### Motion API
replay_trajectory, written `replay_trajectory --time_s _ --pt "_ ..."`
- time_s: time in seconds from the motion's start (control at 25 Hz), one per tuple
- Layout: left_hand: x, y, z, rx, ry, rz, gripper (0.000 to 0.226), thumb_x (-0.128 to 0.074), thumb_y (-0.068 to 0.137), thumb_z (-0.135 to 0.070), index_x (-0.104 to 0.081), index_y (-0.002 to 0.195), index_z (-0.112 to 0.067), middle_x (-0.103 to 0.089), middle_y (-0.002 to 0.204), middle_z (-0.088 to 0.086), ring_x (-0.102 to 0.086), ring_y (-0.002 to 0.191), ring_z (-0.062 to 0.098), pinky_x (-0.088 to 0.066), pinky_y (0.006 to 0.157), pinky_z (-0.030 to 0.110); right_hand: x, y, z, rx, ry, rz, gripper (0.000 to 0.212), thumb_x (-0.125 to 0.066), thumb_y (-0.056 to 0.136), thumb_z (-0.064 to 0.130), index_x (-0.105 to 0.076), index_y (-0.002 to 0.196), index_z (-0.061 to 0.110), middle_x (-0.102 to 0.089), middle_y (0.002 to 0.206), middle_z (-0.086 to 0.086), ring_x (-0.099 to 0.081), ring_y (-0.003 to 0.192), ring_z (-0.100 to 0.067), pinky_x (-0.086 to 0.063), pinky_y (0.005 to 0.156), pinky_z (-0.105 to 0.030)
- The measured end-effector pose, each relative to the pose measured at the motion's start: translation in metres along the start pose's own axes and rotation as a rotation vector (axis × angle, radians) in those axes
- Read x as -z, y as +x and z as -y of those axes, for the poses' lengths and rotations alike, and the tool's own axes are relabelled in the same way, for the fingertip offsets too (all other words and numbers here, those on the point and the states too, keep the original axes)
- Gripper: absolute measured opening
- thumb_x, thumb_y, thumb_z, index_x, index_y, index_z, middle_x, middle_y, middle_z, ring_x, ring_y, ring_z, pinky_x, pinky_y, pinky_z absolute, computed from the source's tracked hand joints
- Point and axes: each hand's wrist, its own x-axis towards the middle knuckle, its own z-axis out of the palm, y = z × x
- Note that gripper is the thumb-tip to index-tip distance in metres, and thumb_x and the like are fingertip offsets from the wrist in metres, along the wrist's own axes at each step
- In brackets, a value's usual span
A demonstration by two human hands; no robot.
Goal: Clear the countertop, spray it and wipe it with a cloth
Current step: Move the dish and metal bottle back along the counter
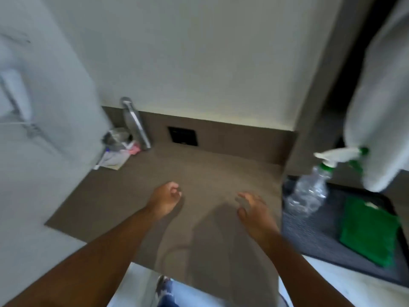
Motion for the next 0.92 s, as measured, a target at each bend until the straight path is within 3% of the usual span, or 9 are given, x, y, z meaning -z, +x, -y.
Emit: replay_trajectory --time_s 0.16,0.24,0.32,0.44,0.52,0.64,0.8,0.92 --pt "0.137 0.067 0.090 0.062 0.149 -0.236 0.040 -0.059 0.093 -0.026 -0.057 0.131 -0.010 -0.063 0.129 0.014 -0.060 0.117 0.031 -0.044 0.094 0.030 -0.060 0.094 0.126 0.126 0.017 0.063 0.043 -0.059 0.092 0.021 -0.053 0.134 0.016 -0.049 0.142 -0.007 -0.044 0.132 -0.023 -0.030 0.110 -0.034" --pt "0.191 0.114 0.130 0.055 0.210 -0.317 0.042 -0.058 0.094 -0.026 -0.055 0.134 -0.013 -0.060 0.135 0.013 -0.056 0.123 0.032 -0.043 0.102 0.035 -0.094 0.151 0.194 0.170 0.030 0.065 0.044 -0.061 0.092 0.022 -0.053 0.135 0.017 -0.050 0.141 -0.007 -0.046 0.130 -0.024 -0.032 0.111 -0.037" --pt "0.230 0.158 0.153 0.046 0.265 -0.333 0.038 -0.055 0.092 -0.024 -0.057 0.129 -0.016 -0.060 0.131 0.012 -0.053 0.124 0.034 -0.044 0.101 0.040 -0.124 0.205 0.254 0.168 0.066 0.033 0.050 -0.064 0.090 0.025 -0.049 0.138 0.018 -0.051 0.141 -0.006 -0.046 0.130 -0.022 -0.033 0.108 -0.033" --pt "0.253 0.204 0.161 -0.105 0.394 -0.310 0.034 -0.055 0.091 -0.021 -0.059 0.125 -0.017 -0.062 0.126 0.010 -0.056 0.120 0.034 -0.049 0.095 0.045 -0.147 0.270 0.316 0.139 0.105 -0.016 0.072 -0.068 0.087 0.029 -0.030 0.148 0.024 -0.041 0.150 -0.004 -0.041 0.135 -0.021 -0.034 0.106 -0.034" --pt "0.255 0.230 0.165 -0.200 0.500 -0.273 0.035 -0.057 0.093 -0.023 -0.058 0.127 -0.020 -0.064 0.124 0.008 -0.059 0.116 0.031 -0.051 0.092 0.045 -0.157 0.309 0.340 0.160 0.006 -0.056 0.078 -0.069 0.086 0.033 -0.023 0.149 0.026 -0.041 0.149 -0.006 -0.045 0.130 -0.024 -0.038 0.102 -0.036" --pt "0.240 0.254 0.169 -0.302 0.609 -0.264 0.027 -0.056 0.093 -0.022 -0.065 0.118 -0.018 -0.070 0.110 0.007 -0.066 0.103 0.029 -0.053 0.084 0.039 -0.165 0.345 0.358 0.168 -0.165 -0.065 0.071 -0.070 0.085 0.036 -0.033 0.144 0.022 -0.050 0.138 -0.009 -0.052 0.121 -0.028 -0.043 0.097 -0.038" --pt "0.231 0.261 0.172 -0.348 0.822 -0.252 0.016 -0.058 0.087 -0.015 -0.072 0.095 -0.017 -0.073 0.084 0.004 -0.071 0.080 0.024 -0.051 0.074 0.033 -0.165 0.349 0.361 0.163 -0.138 -0.059 0.057 -0.073 0.085 0.024 -0.043 0.134 0.018 -0.058 0.129 -0.008 -0.057 0.115 -0.024 -0.042 0.089 -0.027" --pt "0.234 0.257 0.175 -0.380 0.789 -0.227 0.011 -0.063 0.086 -0.016 -0.071 0.094 -0.019 -0.074 0.085 0.004 -0.072 0.079 0.024 -0.055 0.073 0.033 -0.150 0.328 0.344 0.100 -0.033 -0.108 0.052 -0.071 0.087 0.021 -0.045 0.132 0.020 -0.058 0.127 -0.004 -0.055 0.111 -0.016 -0.043 0.087 -0.024"
